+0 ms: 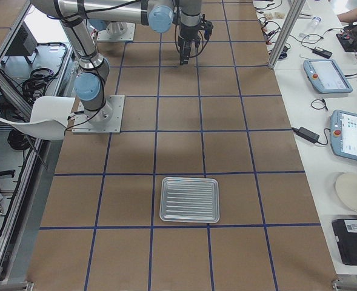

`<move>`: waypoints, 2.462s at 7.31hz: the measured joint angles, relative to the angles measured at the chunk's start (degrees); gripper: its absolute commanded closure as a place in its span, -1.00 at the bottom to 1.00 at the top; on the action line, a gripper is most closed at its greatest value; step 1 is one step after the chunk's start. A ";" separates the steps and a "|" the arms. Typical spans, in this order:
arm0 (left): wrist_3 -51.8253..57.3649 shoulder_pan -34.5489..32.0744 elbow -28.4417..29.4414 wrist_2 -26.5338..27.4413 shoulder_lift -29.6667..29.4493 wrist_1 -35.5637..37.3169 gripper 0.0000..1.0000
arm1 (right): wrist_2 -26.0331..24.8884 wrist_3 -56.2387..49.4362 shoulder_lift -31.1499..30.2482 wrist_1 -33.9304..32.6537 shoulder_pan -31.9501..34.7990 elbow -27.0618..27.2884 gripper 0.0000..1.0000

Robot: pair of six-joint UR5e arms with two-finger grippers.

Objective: Place bearing gear from tray to pile

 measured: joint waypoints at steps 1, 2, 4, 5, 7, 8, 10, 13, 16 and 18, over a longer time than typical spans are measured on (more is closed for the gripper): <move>-0.03 0.01 0.05 0.05 0.15 -0.03 1.00 | 0.04 0.85 0.00 -0.02 0.19 0.11 -1.00; 0.03 0.02 0.14 0.05 0.43 0.01 1.00 | 0.06 1.27 0.02 -0.05 0.60 0.14 -1.00; 0.39 0.09 0.40 0.16 1.55 -0.10 1.00 | -0.01 1.63 0.05 -0.38 2.39 0.18 -1.00; 0.57 0.22 0.68 0.39 2.50 -0.37 1.00 | 0.03 1.64 0.05 -0.56 2.93 0.18 -1.00; 0.83 2.60 1.28 4.33 5.22 -3.75 1.00 | 0.05 1.48 0.11 -0.71 3.21 -0.07 -1.00; 0.98 6.16 1.43 5.84 6.35 -5.62 1.00 | -0.01 1.27 0.10 -0.71 3.16 -0.30 -1.00; 6.32 16.27 1.91 7.57 8.56 -8.14 1.00 | -0.41 1.21 -0.41 -0.59 3.02 -0.48 -1.00; 31.83 35.50 1.74 11.97 9.43 -9.17 1.00 | -1.04 1.53 -1.14 -0.67 3.13 -0.18 -1.00; 53.05 51.22 1.47 12.43 7.40 -8.14 1.00 | -0.99 1.56 -1.65 -0.73 3.22 0.14 -1.00; 59.00 56.52 1.08 12.35 5.00 -6.20 1.00 | -0.29 1.14 -1.81 -0.68 3.11 0.04 -1.00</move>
